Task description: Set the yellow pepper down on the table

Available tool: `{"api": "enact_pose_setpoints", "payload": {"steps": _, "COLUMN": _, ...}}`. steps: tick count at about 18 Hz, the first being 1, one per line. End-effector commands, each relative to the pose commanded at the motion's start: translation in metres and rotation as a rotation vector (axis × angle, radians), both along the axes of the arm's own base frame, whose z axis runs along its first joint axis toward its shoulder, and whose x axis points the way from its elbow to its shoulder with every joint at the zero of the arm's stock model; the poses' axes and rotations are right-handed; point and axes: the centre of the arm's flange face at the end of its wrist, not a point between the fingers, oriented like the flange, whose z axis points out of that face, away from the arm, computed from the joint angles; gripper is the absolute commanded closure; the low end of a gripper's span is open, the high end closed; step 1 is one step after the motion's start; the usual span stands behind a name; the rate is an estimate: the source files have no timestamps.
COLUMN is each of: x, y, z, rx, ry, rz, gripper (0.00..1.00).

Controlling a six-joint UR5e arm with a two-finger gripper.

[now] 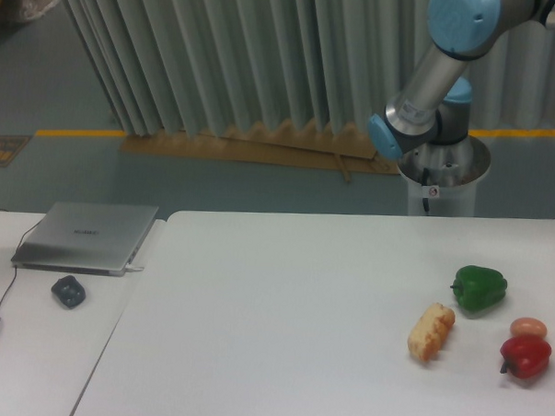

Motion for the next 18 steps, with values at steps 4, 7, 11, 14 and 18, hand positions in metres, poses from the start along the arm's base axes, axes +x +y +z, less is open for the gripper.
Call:
{"api": "enact_pose_setpoints", "payload": {"steps": 4, "x": -0.013, "y": 0.000, "z": -0.013, "rx": -0.003, "ry": -0.007, "rz": 0.002, "gripper": 0.00}}
{"api": "enact_pose_setpoints", "payload": {"steps": 7, "x": -0.015, "y": 0.000, "z": -0.013, "rx": -0.001, "ry": -0.006, "rz": 0.000, "gripper": 0.00}}
{"api": "enact_pose_setpoints", "payload": {"steps": 11, "x": -0.016, "y": 0.000, "z": -0.021, "rx": -0.005, "ry": -0.018, "rz": -0.003, "gripper": 0.00}}
{"api": "enact_pose_setpoints", "payload": {"steps": 14, "x": -0.015, "y": 0.000, "z": -0.023, "rx": -0.006, "ry": -0.022, "rz": -0.003, "gripper": 0.00}}
{"api": "enact_pose_setpoints", "payload": {"steps": 18, "x": -0.015, "y": 0.000, "z": -0.026, "rx": -0.007, "ry": -0.027, "rz": -0.003, "gripper": 0.33}}
